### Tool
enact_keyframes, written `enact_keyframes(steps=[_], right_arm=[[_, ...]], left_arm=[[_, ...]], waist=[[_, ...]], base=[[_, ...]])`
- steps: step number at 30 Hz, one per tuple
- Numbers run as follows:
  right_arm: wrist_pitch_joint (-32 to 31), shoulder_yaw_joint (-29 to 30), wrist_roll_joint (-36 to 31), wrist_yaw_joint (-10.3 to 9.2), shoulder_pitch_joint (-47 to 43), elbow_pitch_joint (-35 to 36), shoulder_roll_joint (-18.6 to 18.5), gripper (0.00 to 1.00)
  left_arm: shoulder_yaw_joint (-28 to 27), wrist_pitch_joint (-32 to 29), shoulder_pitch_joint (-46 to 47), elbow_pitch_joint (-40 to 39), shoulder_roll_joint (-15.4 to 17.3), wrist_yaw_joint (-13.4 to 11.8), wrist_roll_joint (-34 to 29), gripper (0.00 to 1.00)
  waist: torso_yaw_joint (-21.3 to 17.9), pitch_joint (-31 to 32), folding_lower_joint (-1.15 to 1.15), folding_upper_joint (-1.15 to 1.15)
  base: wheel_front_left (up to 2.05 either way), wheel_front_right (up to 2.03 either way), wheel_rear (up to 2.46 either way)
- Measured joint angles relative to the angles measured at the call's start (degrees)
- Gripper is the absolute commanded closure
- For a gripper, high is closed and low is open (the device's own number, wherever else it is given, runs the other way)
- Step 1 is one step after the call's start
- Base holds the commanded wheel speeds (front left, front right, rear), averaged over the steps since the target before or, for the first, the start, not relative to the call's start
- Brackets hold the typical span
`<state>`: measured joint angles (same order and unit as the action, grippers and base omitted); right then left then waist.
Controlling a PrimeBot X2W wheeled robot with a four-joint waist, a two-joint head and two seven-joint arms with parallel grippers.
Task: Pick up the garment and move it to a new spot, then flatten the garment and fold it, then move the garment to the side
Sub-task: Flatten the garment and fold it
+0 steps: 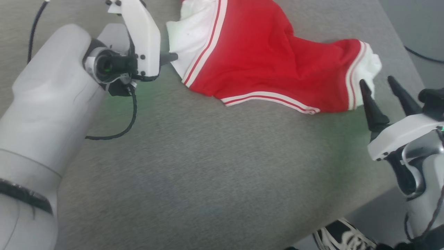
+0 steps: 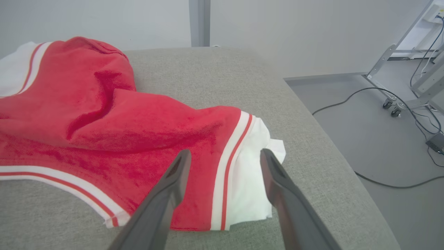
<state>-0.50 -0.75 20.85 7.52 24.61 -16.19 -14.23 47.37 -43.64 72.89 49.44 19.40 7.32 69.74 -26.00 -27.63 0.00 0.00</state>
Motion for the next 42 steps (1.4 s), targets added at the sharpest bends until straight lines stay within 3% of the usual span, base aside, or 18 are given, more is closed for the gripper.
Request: enact_keyframes(steps=[6,10,21,27,32,33,34,35,36,38,42], right_arm=[[-2.3,1.0,-0.9,0.0,-0.4,2.2,-2.2,0.0],[-4.6,1.2,-1.4,0.0,-1.5,4.3,-3.6,0.0],[-9.6,1.3,-2.2,0.01,-4.5,9.3,-5.5,0.0],[-11.8,1.4,-2.5,0.01,-5.1,11.6,-6.2,0.0],[-12.9,-0.1,-2.6,0.0,-5.3,13.2,-7.5,0.0],[-13.0,-0.8,-2.6,0.01,-5.3,13.5,-7.9,0.0],[-13.1,-1.6,-2.7,0.01,-5.3,13.8,-8.4,0.0],[-13.2,-2.7,-2.8,0.01,-5.3,14.0,-9.1,0.0],[-13.6,-3.8,-2.8,0.0,-5.1,14.2,-9.9,0.0],[-14.2,-6.4,-2.6,0.0,-4.5,14.6,-11.4,0.0],[-16.6,-11.7,-1.0,0.01,-3.7,16.1,-15.3,0.0]], left_arm=[[-1.6,5.4,-4.7,-6.1,2.9,0.0,3.1,1.0],[-3.5,11.3,-11.2,-11.8,8.6,0.0,5.5,1.0],[-4.2,20.9,-25.1,-16.8,17.2,-0.5,4.6,1.0],[-3.6,23.1,-28.9,-16.8,19.1,-2.1,3.5,1.0],[-3.7,24.9,-29.4,-16.3,18.6,-2.4,3.3,1.0],[-3.7,25.7,-29.5,-16.4,18.5,-2.2,3.1,0.92],[-3.8,26.4,-29.7,-16.4,18.4,-2.0,2.6,0.77],[-3.8,27.6,-30.0,-16.5,18.5,-2.0,2.1,0.41],[-3.8,29.1,-30.5,-16.5,18.6,-1.9,1.3,0.16],[-4.3,32.8,-31.6,-16.6,18.7,-2.0,0.5,0.0],[-5.3,41.1,-35.2,-17.9,18.6,-2.7,-1.5,0.0]], waist=[[5.0,2.5,0.0,0.0],[10.1,5.2,0.0,0.0],[19.4,9.4,0.0,0.0],[22.2,10.1,0.0,0.0],[22.2,9.8,0.0,0.0],[22.1,9.9,0.0,0.0],[22.0,9.9,0.0,0.0],[21.8,9.9,0.0,0.0],[21.6,9.9,0.0,0.0],[21.4,10.2,0.0,0.0],[21.4,10.8,0.0,0.0]], base=[[0.0,0.0,0.0],[0.0,0.0,0.0],[0.0,0.0,0.0],[0.0,0.0,0.0],[0.0,0.0,0.0],[0.0,0.0,0.0],[0.0,0.0,0.0],[0.0,0.0,0.0],[0.0,0.0,0.0],[0.0,0.0,0.0],[0.0,0.0,0.0]])
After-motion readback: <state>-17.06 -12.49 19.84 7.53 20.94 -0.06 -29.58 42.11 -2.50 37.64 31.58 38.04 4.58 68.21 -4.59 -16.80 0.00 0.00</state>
